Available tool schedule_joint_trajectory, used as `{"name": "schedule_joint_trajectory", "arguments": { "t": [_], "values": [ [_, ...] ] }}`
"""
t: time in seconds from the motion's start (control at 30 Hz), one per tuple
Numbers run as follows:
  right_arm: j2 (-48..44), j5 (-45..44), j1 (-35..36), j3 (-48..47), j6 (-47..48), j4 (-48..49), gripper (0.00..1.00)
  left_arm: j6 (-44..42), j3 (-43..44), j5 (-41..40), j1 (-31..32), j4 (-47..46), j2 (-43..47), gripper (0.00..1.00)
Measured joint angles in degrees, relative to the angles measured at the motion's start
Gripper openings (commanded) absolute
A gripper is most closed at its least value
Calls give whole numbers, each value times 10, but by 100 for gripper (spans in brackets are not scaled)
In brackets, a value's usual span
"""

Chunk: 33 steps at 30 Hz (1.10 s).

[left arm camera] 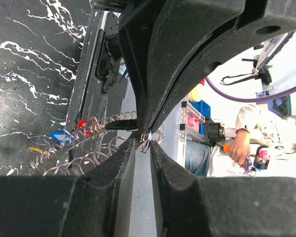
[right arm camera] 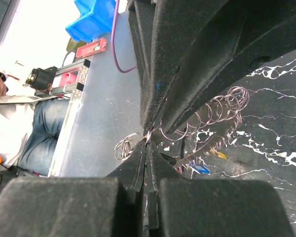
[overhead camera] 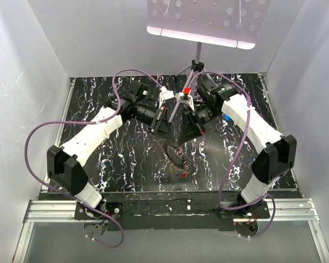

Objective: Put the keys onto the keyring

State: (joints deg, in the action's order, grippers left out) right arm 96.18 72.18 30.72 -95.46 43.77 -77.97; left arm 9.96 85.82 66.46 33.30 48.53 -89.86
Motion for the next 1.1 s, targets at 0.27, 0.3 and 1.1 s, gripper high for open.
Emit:
{"name": "schedule_joint_trajectory", "arguments": {
  "t": [0.27,0.3,1.1],
  "values": [
    [0,0,-3,0,-5,-1,1,-5,7,2,0,5,-8,28],
    [0,0,-3,0,-6,-1,1,-5,7,2,0,4,-8,28],
    [0,0,-7,5,-42,11,1,81,-37,8,3,-95,4,12]
  ]
}}
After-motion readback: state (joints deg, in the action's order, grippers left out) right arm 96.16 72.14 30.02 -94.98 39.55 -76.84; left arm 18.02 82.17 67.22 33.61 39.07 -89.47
